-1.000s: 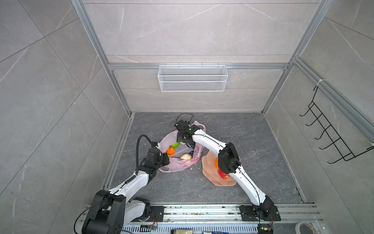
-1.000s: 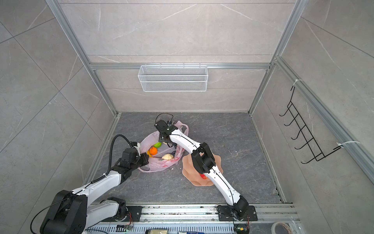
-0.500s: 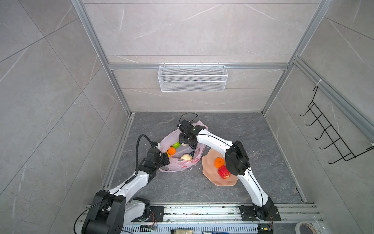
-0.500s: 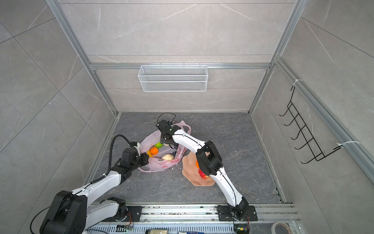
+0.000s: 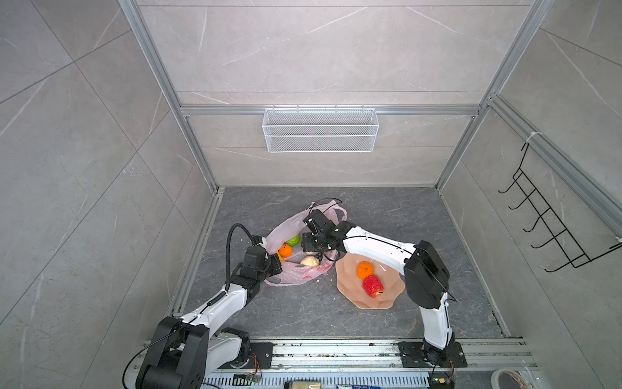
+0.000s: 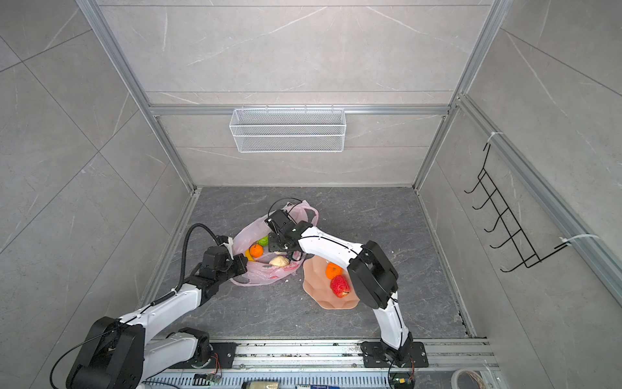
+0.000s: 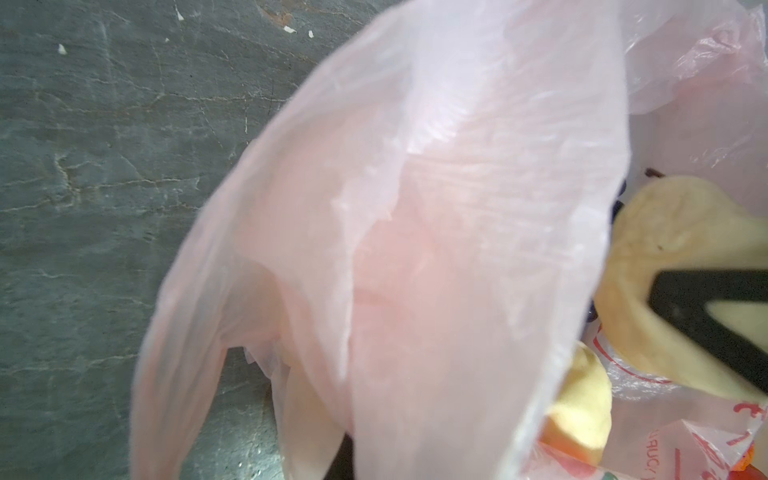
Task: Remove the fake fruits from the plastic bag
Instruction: 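Lift the pear out and carry it over the peach bowl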
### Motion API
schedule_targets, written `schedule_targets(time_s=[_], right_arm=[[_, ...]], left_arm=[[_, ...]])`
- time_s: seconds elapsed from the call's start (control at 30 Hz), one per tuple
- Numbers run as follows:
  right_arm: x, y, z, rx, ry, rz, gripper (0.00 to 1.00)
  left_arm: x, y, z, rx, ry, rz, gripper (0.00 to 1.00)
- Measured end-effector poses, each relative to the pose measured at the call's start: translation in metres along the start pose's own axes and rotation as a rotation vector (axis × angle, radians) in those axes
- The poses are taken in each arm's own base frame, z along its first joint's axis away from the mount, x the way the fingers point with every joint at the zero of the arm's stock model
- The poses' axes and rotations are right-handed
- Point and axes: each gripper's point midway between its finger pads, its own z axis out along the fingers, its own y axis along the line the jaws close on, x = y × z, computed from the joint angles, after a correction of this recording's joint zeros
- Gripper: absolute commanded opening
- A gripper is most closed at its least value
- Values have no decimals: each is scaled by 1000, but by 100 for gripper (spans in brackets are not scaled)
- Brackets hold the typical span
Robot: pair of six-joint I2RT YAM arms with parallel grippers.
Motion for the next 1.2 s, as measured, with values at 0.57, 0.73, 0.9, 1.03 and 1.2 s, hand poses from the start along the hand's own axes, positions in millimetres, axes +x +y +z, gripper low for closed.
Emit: schedule_targets(time_s=[0.57, 0.73, 0.9, 1.03, 1.2], right_arm=[[63, -69, -89, 54, -288, -197, 53], [63, -90, -98, 128, -342, -207, 53], [64, -104, -95, 202, -360, -236, 53], [67, -113, -84, 255, -360, -284, 53], [69, -113, -75, 255, -363, -329, 54]], left_arm=[[0, 0, 0, -1, 1, 0, 4], [2, 1, 1, -4, 6, -1, 4], [4, 3, 3, -11, 18, -2, 3], [7, 5, 5, -17, 28, -3, 3], [7, 5, 5, -19, 27, -2, 4]])
